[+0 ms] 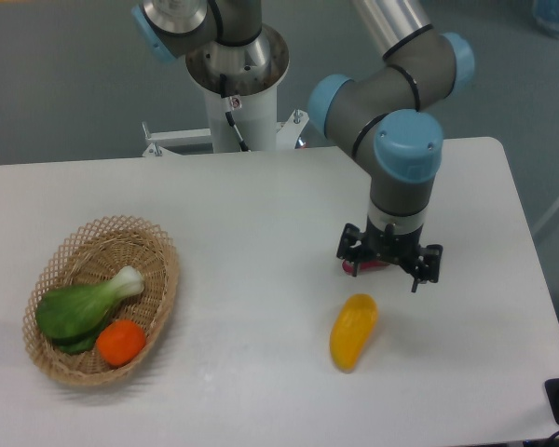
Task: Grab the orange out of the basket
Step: 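Move the gripper over the basket and lower it toward the orange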
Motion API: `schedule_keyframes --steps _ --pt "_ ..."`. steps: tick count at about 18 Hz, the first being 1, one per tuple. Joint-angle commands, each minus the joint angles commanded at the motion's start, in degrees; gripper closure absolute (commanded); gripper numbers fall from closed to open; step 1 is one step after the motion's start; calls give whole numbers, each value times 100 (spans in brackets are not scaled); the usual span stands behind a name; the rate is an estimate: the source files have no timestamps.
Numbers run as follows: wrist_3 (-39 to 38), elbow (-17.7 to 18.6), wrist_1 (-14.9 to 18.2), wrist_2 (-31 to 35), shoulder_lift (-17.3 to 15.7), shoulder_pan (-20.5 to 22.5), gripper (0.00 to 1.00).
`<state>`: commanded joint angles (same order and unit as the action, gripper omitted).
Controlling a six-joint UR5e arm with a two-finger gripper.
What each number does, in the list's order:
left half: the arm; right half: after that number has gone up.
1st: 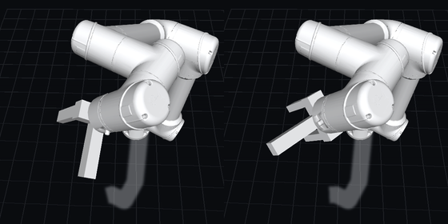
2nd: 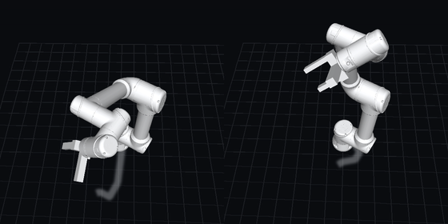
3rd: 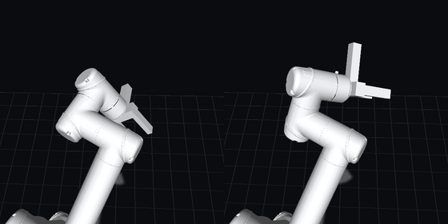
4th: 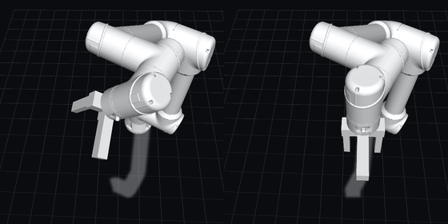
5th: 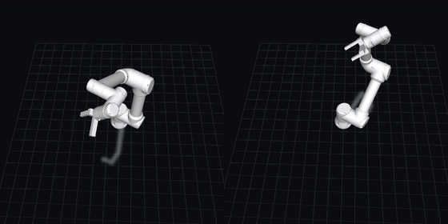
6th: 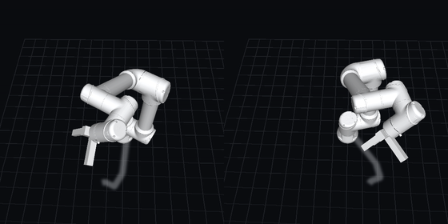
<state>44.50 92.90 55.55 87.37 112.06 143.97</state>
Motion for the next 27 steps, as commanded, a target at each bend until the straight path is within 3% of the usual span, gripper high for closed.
schedule_keyframes --steps 6,10,13,19,21,25,27 --pt "-1029 -35 -17 -26 141 -510 0" --pt "-1855 -27 -298 -271 176 -1142 0" --pt "-3015 -35 -308 -255 150 -1722 0" --pt "-3683 -166 -246 -255 193 -2435 0" --pt "-4044 -447 -45 -220 351 -2672 0" --pt "-4449 -1001 684 -62 764 -3006 0" --pt "-4572 -1081 878 -70 835 -3103 0"
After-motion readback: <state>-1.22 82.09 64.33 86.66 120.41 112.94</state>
